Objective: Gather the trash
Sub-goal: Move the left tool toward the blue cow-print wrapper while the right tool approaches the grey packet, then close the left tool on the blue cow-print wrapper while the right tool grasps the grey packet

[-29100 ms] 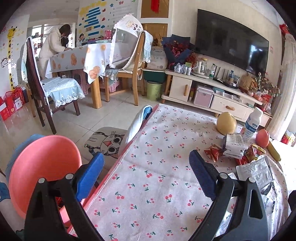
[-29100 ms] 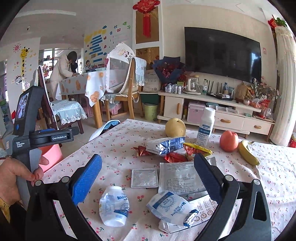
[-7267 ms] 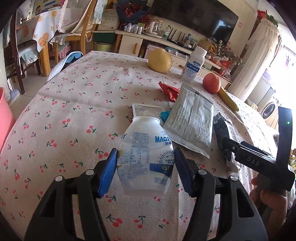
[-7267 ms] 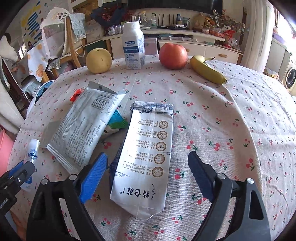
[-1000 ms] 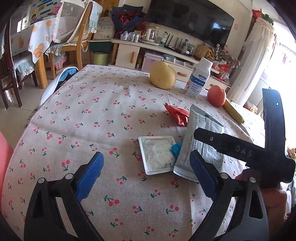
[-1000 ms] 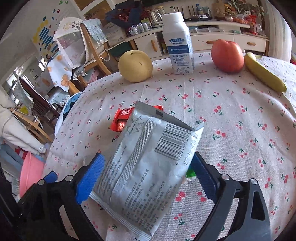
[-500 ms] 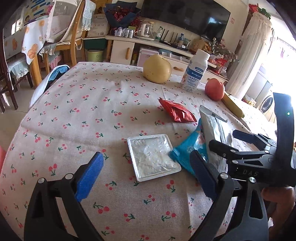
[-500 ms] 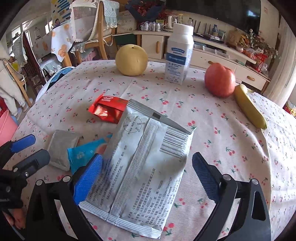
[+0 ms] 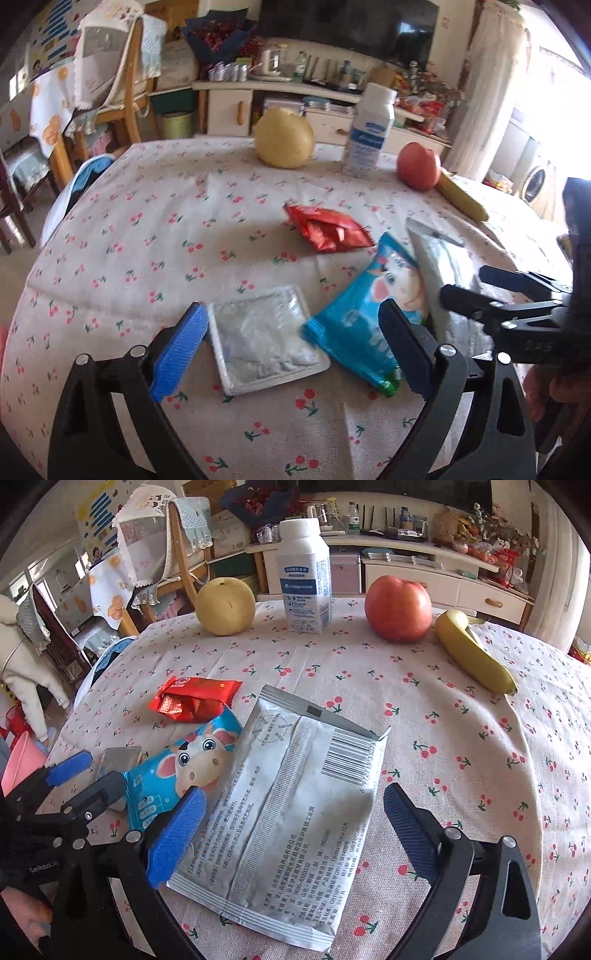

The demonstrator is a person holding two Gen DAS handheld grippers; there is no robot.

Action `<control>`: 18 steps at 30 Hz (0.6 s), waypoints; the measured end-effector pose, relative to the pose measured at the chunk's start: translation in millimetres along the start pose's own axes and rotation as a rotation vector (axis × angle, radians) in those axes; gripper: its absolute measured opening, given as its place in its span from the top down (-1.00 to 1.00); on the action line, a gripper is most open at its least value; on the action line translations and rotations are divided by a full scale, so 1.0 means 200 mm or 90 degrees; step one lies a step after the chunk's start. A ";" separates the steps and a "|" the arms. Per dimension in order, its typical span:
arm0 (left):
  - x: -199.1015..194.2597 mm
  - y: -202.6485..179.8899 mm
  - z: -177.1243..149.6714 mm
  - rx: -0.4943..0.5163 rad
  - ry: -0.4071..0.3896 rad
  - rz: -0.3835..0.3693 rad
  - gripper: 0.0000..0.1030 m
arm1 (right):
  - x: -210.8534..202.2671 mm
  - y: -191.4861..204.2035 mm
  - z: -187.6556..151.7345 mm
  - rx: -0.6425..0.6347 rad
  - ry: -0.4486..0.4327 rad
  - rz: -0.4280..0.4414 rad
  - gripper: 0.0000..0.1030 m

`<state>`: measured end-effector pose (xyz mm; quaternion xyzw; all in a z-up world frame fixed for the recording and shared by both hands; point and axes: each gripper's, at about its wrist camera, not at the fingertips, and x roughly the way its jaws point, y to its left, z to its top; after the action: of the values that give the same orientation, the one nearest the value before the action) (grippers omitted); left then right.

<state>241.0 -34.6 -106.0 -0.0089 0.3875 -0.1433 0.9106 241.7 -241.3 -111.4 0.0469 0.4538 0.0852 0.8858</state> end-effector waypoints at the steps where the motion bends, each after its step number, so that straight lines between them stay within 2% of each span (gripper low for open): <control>1: -0.01 -0.03 0.01 0.026 -0.005 -0.030 -0.83 | 0.01 0.01 0.00 -0.010 0.003 -0.008 -0.85; 4: 0.00 -0.13 0.02 0.118 0.014 -0.106 -0.83 | 0.04 0.01 0.00 -0.033 0.001 -0.034 -0.85; 6: 0.04 -0.18 0.02 0.170 0.040 -0.124 -0.83 | 0.06 -0.03 0.00 -0.030 0.008 -0.058 -0.85; 9: 0.13 -0.21 0.00 0.224 0.079 -0.118 -0.83 | 0.07 -0.11 0.00 -0.021 0.019 -0.082 -0.85; 12: 0.19 -0.21 0.00 0.239 0.093 -0.098 -0.83 | 0.06 -0.18 -0.01 -0.001 0.018 -0.081 -0.85; 16: 0.20 -0.20 0.03 0.202 0.095 -0.111 -0.83 | 0.04 -0.20 -0.01 0.022 0.004 -0.066 -0.85; 18: 0.21 -0.24 0.01 0.216 0.100 -0.115 -0.83 | 0.05 -0.19 0.00 0.025 0.001 -0.072 -0.85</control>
<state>257.7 -92.3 -126.8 0.1214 0.4253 -0.2879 0.8494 251.3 -277.4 -124.8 0.0387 0.4579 0.0262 0.8878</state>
